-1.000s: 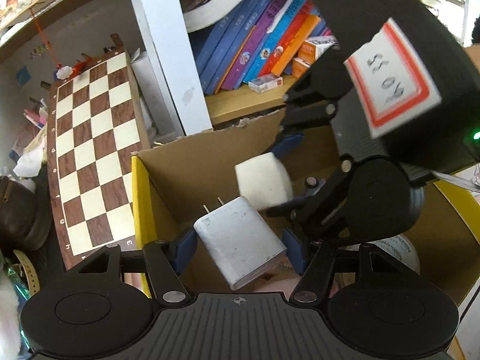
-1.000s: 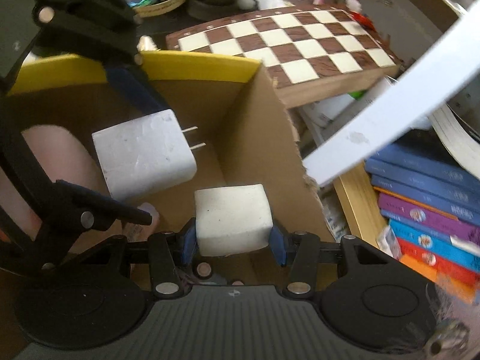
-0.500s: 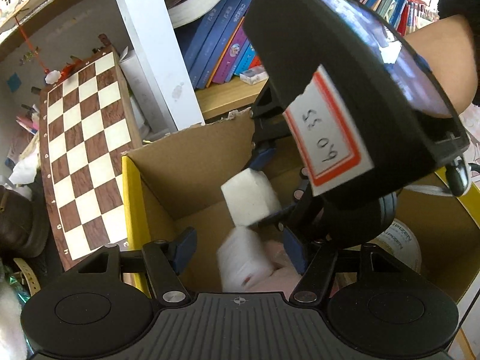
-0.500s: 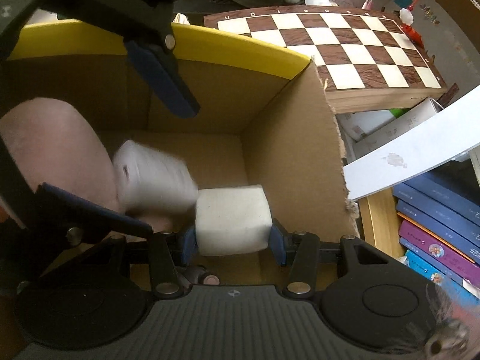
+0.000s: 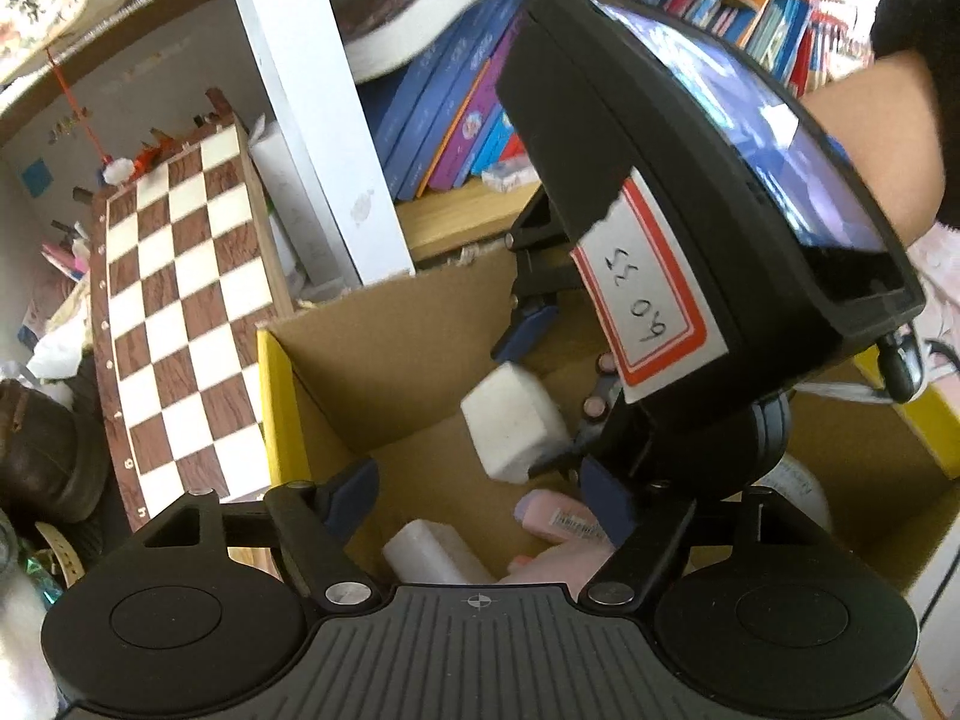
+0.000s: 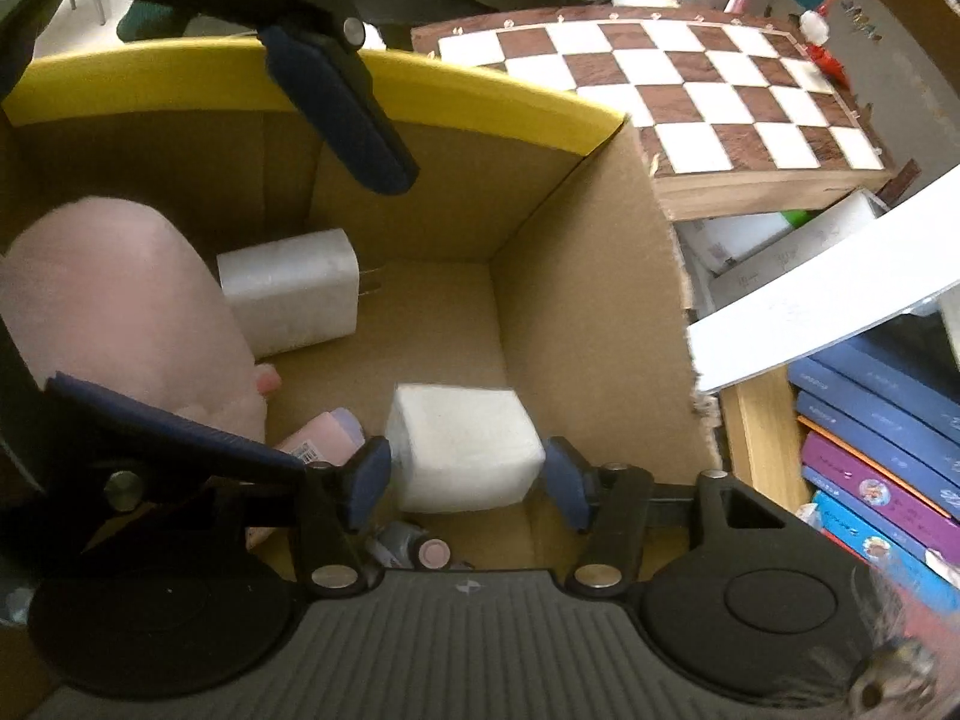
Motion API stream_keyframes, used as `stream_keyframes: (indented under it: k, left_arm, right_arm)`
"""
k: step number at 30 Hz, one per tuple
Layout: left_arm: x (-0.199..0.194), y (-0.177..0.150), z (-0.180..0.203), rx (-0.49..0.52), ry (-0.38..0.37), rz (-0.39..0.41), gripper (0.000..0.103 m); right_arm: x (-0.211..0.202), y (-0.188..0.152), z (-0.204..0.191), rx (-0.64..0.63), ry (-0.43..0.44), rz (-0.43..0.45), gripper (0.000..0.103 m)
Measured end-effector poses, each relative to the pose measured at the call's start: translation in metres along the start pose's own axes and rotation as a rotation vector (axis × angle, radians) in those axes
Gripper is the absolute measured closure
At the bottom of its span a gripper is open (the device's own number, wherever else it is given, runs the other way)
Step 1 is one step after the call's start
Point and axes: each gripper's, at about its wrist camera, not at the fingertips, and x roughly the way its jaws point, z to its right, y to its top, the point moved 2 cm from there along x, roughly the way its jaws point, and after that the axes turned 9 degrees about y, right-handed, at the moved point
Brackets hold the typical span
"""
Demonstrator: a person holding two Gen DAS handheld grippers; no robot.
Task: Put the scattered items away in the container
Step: 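Lower into the box and open the left tool while the right tool releases the eraser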
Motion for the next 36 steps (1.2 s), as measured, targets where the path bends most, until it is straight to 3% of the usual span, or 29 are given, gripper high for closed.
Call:
stream_keyframes:
  k: [3,24,36]
  left_arm:
    - [-0.008,0.003,-0.003,-0.017,0.002,0.024,0.025]
    - [-0.078,0.007,-0.002,-0.06,0.026,0.177,0.024]
    - [-0.139,-0.006,0.001,-0.157,0.053,0.3,0.02]
  right_arm:
    - [-0.008,0.001,-0.001,0.009,-0.021,0.014,0.037]
    - [-0.087,-0.015,-0.023,0.174,-0.144,0.104,0.031]
    - [-0.149,-0.053,-0.066,0.409,-0.271,0.237,0.029]
